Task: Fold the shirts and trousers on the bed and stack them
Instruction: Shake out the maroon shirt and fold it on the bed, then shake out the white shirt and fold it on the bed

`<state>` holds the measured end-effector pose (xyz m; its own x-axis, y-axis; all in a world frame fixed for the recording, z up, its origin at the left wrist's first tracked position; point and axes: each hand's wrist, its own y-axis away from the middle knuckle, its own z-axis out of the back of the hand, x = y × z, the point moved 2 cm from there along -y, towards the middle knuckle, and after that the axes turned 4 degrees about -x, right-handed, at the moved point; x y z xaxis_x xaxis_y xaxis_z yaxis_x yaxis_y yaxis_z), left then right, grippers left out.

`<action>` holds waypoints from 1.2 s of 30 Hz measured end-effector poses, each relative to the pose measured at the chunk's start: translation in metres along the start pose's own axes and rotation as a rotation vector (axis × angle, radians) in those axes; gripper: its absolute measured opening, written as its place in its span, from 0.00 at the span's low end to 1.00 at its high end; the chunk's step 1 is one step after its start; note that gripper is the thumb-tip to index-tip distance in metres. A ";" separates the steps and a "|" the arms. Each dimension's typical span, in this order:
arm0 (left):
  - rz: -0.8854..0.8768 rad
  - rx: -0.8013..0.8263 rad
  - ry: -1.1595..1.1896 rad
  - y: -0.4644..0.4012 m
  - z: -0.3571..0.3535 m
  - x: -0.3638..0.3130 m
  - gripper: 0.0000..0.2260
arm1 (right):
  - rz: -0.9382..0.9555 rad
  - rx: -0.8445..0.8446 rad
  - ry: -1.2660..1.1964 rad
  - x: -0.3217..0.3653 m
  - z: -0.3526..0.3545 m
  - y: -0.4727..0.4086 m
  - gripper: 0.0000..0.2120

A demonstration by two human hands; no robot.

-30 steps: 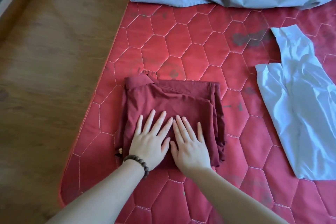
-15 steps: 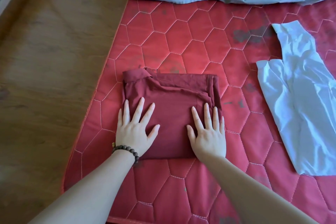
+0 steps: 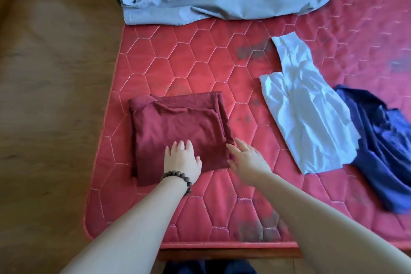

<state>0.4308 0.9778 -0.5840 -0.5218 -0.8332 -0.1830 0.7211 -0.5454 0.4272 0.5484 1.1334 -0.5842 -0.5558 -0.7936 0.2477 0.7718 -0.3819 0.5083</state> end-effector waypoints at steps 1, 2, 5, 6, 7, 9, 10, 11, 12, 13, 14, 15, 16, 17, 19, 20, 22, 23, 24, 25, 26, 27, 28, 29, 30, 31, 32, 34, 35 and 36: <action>-0.039 -0.003 0.040 0.005 0.008 -0.018 0.27 | -0.041 -0.021 -0.014 -0.012 0.013 0.014 0.24; -0.072 -0.014 0.081 0.010 0.017 -0.036 0.27 | -0.085 -0.040 -0.017 -0.025 0.025 0.028 0.23; -0.153 -0.075 0.172 0.019 0.033 -0.088 0.26 | -0.191 -0.087 -0.022 -0.066 0.052 0.064 0.21; -0.180 -0.096 0.183 0.022 0.035 -0.103 0.26 | -0.225 -0.102 -0.042 -0.080 0.058 0.074 0.21; -0.205 -0.103 0.190 0.024 0.036 -0.118 0.26 | -0.262 -0.119 -0.072 -0.093 0.062 0.084 0.21; -0.236 -0.092 0.202 0.027 0.033 -0.146 0.26 | -0.317 -0.154 -0.116 -0.120 0.067 0.097 0.20; -0.245 -0.081 0.206 0.027 0.028 -0.160 0.26 | -0.333 -0.158 -0.122 -0.134 0.068 0.102 0.20; -0.251 -0.069 0.208 0.026 0.023 -0.173 0.27 | -0.342 -0.158 -0.120 -0.149 0.067 0.105 0.19; -0.256 -0.061 0.208 0.025 0.018 -0.185 0.28 | -0.343 -0.158 -0.111 -0.165 0.066 0.107 0.19; -0.259 -0.060 0.203 0.023 0.012 -0.198 0.28 | -0.338 -0.166 -0.093 -0.181 0.066 0.108 0.19; -0.259 -0.060 0.193 0.021 0.005 -0.210 0.29 | -0.328 -0.178 -0.075 -0.197 0.066 0.107 0.20; -0.253 -0.060 0.180 0.017 -0.001 -0.222 0.29 | -0.317 -0.193 -0.058 -0.214 0.067 0.105 0.21; -0.242 -0.060 0.171 0.013 -0.007 -0.234 0.30 | -0.304 -0.208 -0.045 -0.230 0.068 0.102 0.21; -0.227 -0.058 0.167 0.009 -0.013 -0.247 0.30 | -0.293 -0.217 -0.040 -0.245 0.070 0.098 0.23; -0.194 -0.070 0.181 0.000 -0.025 -0.273 0.32 | -0.279 -0.232 -0.062 -0.273 0.074 0.084 0.26; -0.181 -0.085 0.198 -0.006 -0.030 -0.286 0.32 | -0.266 -0.238 -0.078 -0.286 0.075 0.075 0.28; -0.147 -0.108 0.250 -0.020 -0.042 -0.310 0.35 | -0.227 -0.243 -0.089 -0.306 0.076 0.054 0.32; -0.119 -0.110 0.273 -0.027 -0.048 -0.321 0.36 | -0.208 -0.239 -0.086 -0.314 0.076 0.042 0.34; -0.092 -0.106 0.290 -0.034 -0.055 -0.330 0.37 | -0.196 -0.231 -0.089 -0.321 0.076 0.031 0.37; -0.068 -0.099 0.305 -0.042 -0.060 -0.338 0.39 | -0.193 -0.219 -0.102 -0.327 0.076 0.020 0.39; -0.047 -0.088 0.328 -0.049 -0.065 -0.345 0.39 | -0.197 -0.204 -0.121 -0.331 0.076 0.009 0.41; -0.021 -0.072 0.369 -0.056 -0.069 -0.351 0.40 | -0.203 -0.187 -0.141 -0.333 0.074 -0.001 0.41; 0.011 -0.054 0.431 -0.062 -0.073 -0.356 0.40 | -0.210 -0.164 -0.162 -0.333 0.072 -0.010 0.40; 0.042 -0.039 0.499 -0.066 -0.076 -0.360 0.39 | -0.218 -0.142 -0.194 -0.332 0.070 -0.017 0.37; 0.067 -0.031 0.558 -0.068 -0.080 -0.364 0.37 | -0.222 -0.126 -0.237 -0.329 0.068 -0.021 0.31; 0.088 -0.031 0.599 -0.069 -0.083 -0.368 0.35 | -0.212 -0.125 -0.276 -0.326 0.065 -0.023 0.24; 0.109 -0.036 0.630 -0.069 -0.086 -0.371 0.33 | -0.186 -0.137 -0.304 -0.322 0.063 -0.022 0.18; 0.164 -0.057 0.698 -0.063 -0.091 -0.373 0.27 | -0.137 -0.160 -0.352 -0.315 0.059 -0.014 0.10; 0.194 -0.072 0.735 -0.057 -0.093 -0.372 0.23 | -0.129 -0.166 -0.386 -0.312 0.056 -0.007 0.08; 0.219 -0.085 0.762 -0.050 -0.095 -0.369 0.19 | -0.131 -0.165 -0.421 -0.310 0.052 0.002 0.07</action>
<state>0.6305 1.3038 -0.6225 0.0695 -0.7383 -0.6708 0.8194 -0.3413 0.4606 0.7060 1.4034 -0.6174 -0.7021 -0.4854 0.5210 0.7069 -0.5628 0.4284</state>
